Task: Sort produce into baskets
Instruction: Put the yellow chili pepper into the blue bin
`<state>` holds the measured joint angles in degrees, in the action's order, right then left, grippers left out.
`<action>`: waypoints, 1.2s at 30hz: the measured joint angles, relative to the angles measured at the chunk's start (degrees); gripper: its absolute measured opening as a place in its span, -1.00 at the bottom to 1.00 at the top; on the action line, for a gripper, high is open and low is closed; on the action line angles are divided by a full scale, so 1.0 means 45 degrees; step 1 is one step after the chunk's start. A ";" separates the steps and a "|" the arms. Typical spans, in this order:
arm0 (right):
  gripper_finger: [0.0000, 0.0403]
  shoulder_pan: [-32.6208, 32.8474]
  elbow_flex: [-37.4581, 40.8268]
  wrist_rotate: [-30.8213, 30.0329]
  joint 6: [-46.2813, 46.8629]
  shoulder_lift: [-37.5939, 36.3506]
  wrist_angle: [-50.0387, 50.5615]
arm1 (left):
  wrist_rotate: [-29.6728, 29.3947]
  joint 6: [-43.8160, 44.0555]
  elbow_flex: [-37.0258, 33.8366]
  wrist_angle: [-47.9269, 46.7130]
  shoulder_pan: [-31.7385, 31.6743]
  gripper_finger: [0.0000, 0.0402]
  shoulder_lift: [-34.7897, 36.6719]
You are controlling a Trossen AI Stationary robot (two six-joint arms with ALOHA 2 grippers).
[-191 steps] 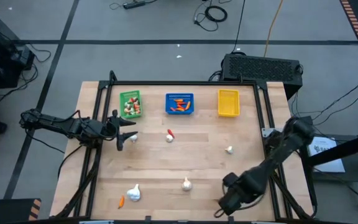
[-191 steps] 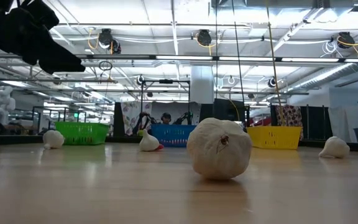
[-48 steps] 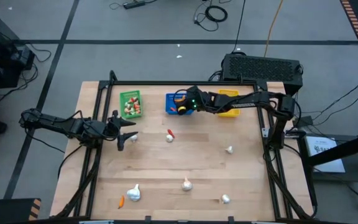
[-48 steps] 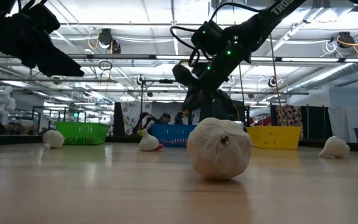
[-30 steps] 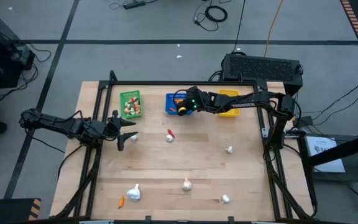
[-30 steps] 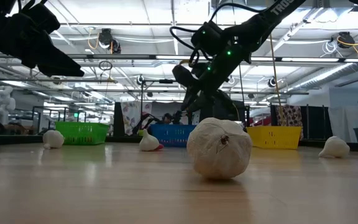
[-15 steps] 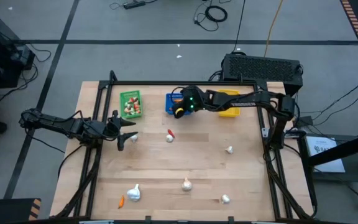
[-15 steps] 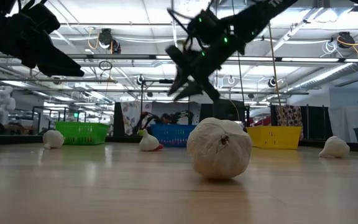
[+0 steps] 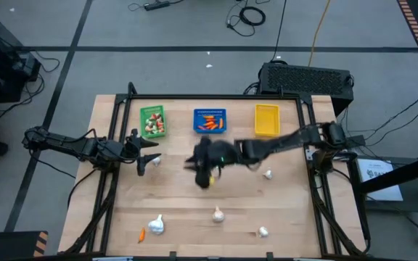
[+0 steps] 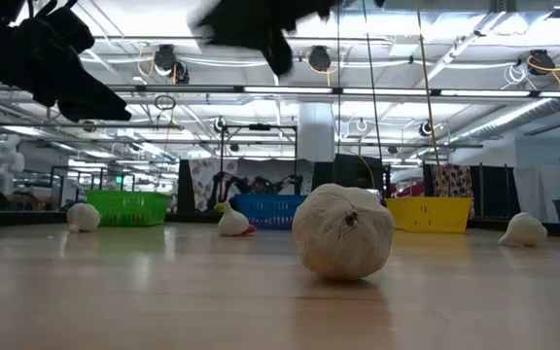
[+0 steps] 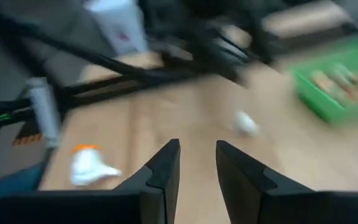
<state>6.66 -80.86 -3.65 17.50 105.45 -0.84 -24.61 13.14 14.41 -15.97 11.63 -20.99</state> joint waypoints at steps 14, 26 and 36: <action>-0.52 0.2879 -0.5829 -0.0300 -0.5038 0.6118 -0.2571 | 0.0022 0.0288 -0.0015 -0.0039 0.0002 0.08 -0.0295; -0.40 0.2321 -1.1148 0.2796 -0.4491 0.9782 -0.1112 | 0.0041 0.0707 -0.0015 -0.0168 -0.0001 0.08 -0.0641; -0.28 0.2282 -1.1162 0.2731 -0.4718 0.8085 0.2456 | 0.4014 0.2582 0.1394 -0.0427 0.0866 0.08 -0.1077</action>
<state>16.93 -131.09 8.64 -3.73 141.83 10.21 -6.55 24.76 20.69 -17.89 15.52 -25.84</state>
